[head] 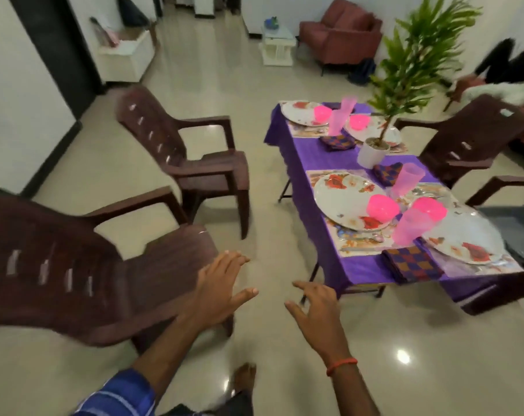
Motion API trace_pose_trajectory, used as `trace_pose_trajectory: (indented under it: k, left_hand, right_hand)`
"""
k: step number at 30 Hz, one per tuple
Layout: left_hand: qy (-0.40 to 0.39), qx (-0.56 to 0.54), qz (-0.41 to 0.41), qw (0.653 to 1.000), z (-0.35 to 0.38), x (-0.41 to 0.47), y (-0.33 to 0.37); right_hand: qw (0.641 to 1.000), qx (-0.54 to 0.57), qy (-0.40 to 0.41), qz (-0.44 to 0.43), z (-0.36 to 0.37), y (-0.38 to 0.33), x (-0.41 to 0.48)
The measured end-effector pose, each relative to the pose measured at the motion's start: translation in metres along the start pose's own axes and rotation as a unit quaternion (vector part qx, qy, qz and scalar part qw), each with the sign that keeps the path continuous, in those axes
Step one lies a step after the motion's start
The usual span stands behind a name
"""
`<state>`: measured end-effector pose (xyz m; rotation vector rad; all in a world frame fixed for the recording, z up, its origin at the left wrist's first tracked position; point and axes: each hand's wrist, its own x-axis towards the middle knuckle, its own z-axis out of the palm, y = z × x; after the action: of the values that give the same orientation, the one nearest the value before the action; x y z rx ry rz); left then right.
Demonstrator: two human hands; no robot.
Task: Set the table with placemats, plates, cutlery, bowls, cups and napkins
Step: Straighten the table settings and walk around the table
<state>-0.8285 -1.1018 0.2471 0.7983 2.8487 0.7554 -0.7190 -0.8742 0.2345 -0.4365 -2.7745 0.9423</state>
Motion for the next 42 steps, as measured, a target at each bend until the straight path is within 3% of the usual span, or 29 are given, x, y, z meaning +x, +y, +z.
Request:
trace_pose_trajectory:
  k: [8,13,27,34,42]
  left_hand:
    - [0.015,0.029,-0.056,0.998,-0.046,-0.11,-0.04]
    - [0.043,0.032,-0.071,0.996,-0.073,-0.137,-0.068]
    - [0.082,0.062,-0.047,0.994,-0.197,-0.227,-0.24]
    - [0.09,0.063,-0.055,0.992,-0.239,-0.241,-0.315]
    - [0.084,0.027,-0.039,0.995,-0.259,-0.194,-0.385]
  right_hand:
    - [0.996,0.002,-0.075,-0.038,0.043,-0.08,-0.068]
    - [0.996,-0.011,-0.068,-0.048,0.047,-0.126,-0.073]
    - [0.994,-0.024,-0.083,-0.071,0.182,-0.336,-0.095]
    - [0.989,-0.04,-0.117,-0.082,0.225,-0.412,-0.09]
    - [0.991,-0.038,-0.114,-0.057,0.272,-0.455,-0.029]
